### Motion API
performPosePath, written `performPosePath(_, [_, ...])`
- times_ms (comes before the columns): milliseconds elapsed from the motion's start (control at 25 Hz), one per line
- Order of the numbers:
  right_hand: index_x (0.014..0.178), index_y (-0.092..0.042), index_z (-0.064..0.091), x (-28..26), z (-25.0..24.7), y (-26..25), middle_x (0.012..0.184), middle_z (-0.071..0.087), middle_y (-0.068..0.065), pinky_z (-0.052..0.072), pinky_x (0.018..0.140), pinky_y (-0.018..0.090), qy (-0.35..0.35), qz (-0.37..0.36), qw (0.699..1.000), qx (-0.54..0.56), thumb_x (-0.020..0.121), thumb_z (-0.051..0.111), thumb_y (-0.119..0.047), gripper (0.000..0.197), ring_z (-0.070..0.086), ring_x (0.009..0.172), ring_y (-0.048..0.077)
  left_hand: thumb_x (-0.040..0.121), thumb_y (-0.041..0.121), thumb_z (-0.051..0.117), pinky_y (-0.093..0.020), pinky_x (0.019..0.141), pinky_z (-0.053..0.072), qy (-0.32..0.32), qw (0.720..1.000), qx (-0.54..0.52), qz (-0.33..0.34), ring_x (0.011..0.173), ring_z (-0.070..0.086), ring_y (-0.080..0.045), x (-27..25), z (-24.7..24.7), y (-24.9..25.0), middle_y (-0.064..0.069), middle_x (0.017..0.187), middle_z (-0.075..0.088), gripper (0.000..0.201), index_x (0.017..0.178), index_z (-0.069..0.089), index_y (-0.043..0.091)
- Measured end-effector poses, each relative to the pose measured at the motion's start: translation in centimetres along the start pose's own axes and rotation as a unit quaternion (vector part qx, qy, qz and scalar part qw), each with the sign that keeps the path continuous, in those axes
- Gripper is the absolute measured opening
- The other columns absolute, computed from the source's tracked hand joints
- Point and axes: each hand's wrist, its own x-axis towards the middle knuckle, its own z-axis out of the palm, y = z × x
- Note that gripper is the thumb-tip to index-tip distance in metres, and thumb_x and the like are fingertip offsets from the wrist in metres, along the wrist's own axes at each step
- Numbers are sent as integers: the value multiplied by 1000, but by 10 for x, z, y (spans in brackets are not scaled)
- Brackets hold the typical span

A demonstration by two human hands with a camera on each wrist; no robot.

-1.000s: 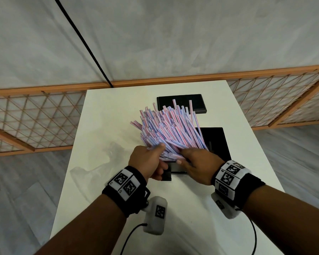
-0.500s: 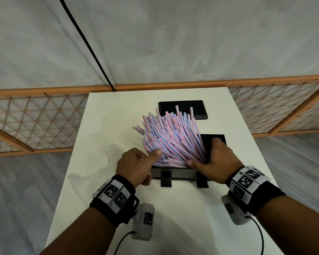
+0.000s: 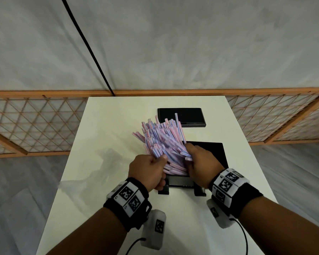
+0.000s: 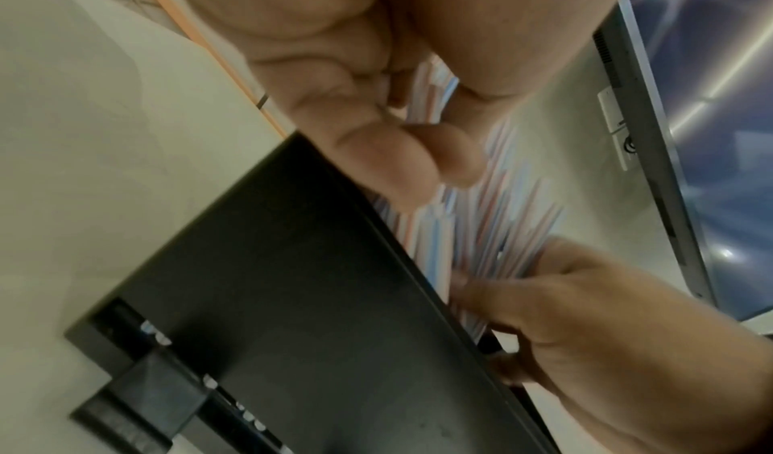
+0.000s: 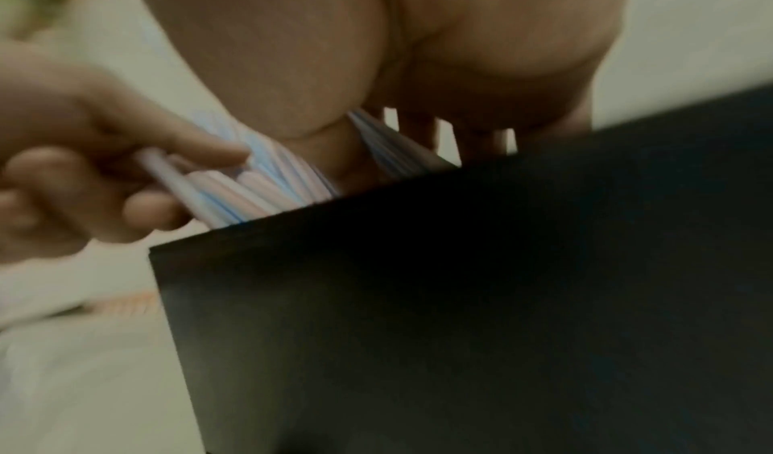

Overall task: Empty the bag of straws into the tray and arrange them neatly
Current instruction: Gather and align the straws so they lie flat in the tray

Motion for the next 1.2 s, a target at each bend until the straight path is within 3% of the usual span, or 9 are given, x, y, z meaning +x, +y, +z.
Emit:
performPosePath(160, [129,-16,51,7,-10,2,114,55,13,41,86,31,43,-4,999,-9,81,65,-13,50,58,104,35,88,38,76,-28,46,56,26,999,20,12,38,59,-22,-1,-9,-7,-11,51,66,43,66,65,4])
performPosePath(320, [123,-13,54,0,-17,20,113,55,10,42,84,29,64,72,995,-17,75,80,-36,58,57,102,30,77,46,84,-25,44,51,42,998,35,25,40,61,-21,-2,-18,-8,-12,59,71,49,88,51,11])
performPosePath(560, [110,-29,46,8,-10,16,103,54,5,48,86,33,-98,135,985,-39,62,58,-45,53,58,99,29,85,43,77,-48,54,64,27,999,34,9,44,66,-24,4,-14,-3,-18,69,73,44,93,62,3])
performPosePath(640, [112,-35,45,11,-5,17,103,57,2,51,89,37,-90,123,988,-19,60,56,-45,54,60,98,28,88,40,75,-49,56,64,19,999,38,8,45,67,-23,5,-13,-4,-20,73,73,39,92,66,2])
performPosePath(800, [121,-32,49,12,0,12,104,66,-3,49,84,27,-105,90,990,35,69,69,-34,56,64,94,20,89,42,70,-46,62,65,7,998,58,14,48,71,-25,4,-14,-4,-17,67,74,41,89,73,2])
performPosePath(960, [106,-25,56,18,-1,8,96,68,3,50,78,31,-22,49,998,32,79,59,-19,28,65,89,28,92,34,70,-41,54,64,-6,999,39,7,44,67,-24,3,-16,-1,-15,61,71,37,84,74,-2])
performPosePath(1040, [95,-29,51,23,-3,10,90,60,4,41,70,29,23,14,999,22,77,55,-17,22,61,85,32,94,31,69,-43,52,64,-4,1000,29,9,44,65,-24,4,-16,-2,-16,62,70,35,84,73,-3])
performPosePath(1120, [106,-27,54,26,-3,10,96,51,3,38,73,26,23,16,1000,-14,79,66,-20,30,59,89,34,93,32,69,-45,53,64,8,999,35,19,44,66,-24,4,-17,-4,-19,65,73,37,80,72,-2])
performPosePath(1200, [118,-20,52,22,-2,15,108,49,6,46,84,32,42,50,997,-43,74,79,-36,54,57,97,32,92,37,68,-40,56,64,17,997,64,36,45,69,-23,0,-17,-5,-15,59,72,40,73,70,2])
